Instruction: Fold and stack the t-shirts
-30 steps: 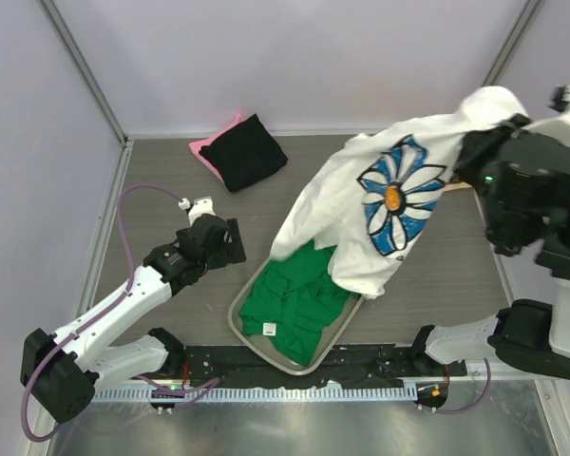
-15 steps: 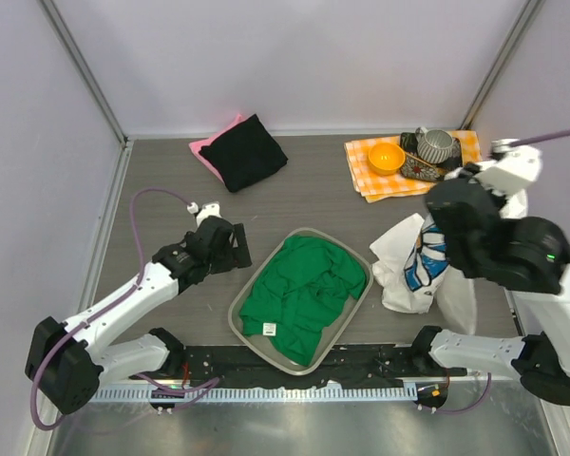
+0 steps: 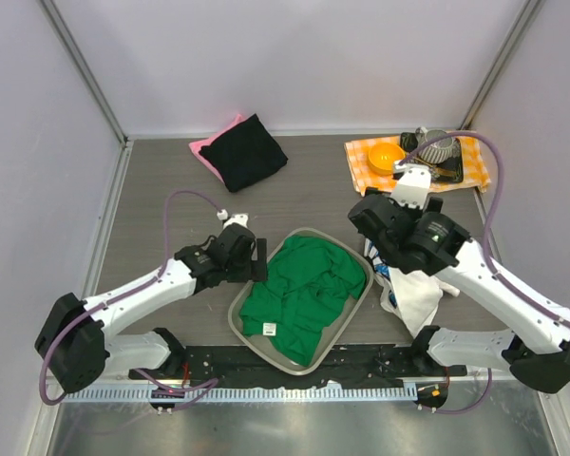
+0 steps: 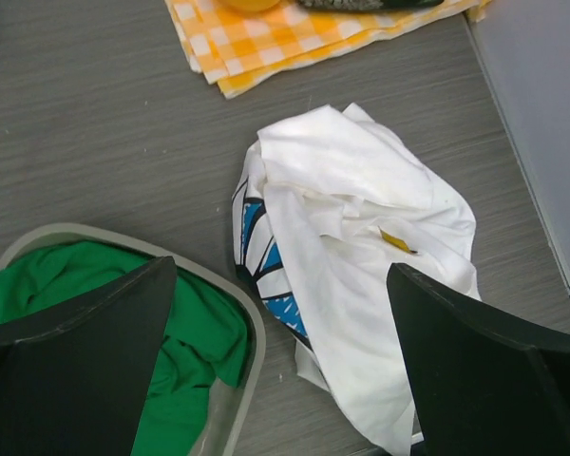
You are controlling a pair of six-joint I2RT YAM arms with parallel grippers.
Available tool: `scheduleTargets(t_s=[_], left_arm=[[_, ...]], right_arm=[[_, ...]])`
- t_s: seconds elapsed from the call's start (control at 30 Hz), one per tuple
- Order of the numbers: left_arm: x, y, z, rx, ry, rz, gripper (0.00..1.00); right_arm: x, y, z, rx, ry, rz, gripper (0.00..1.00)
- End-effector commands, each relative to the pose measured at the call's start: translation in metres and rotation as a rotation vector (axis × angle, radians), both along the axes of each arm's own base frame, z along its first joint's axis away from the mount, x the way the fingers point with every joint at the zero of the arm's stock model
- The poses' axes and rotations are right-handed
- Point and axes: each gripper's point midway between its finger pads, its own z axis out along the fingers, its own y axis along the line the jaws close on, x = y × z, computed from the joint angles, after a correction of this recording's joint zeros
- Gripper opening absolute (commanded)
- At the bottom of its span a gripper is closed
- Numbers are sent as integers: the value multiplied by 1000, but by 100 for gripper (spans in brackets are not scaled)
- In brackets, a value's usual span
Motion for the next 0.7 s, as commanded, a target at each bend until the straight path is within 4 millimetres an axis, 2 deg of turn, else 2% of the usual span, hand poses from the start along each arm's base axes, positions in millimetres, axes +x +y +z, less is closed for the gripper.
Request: scheduleTargets(t_s=[0.0, 0.07, 0.17, 0.33, 0.43, 0.53, 0.57, 0.67], left_arm=[[-5, -21, 4, -33, -20, -86, 88], [-10, -18, -8, -15, -1, -84, 80], [-15, -12, -28, 19, 36, -77, 75], [-16, -11, -57, 72, 92, -79, 75], [-12, -10, -65, 96, 89, -70, 72], [-11, -9, -74, 122, 104, -70, 27], [-11, -7, -76, 131, 109, -65, 0], [-12, -4, -76, 132, 112, -40, 0]], right_arm=[[10, 28, -26, 77, 22, 49, 100], [10, 31, -36, 80, 35, 58, 100], [10, 32, -42, 91, 35, 62, 100], [7, 33, -46, 107, 37, 77, 99], [5, 31, -46, 114, 30, 80, 100], [2, 26, -47, 110, 25, 82, 100], [2, 25, -48, 111, 24, 82, 100], [0, 23, -51, 111, 22, 82, 100]])
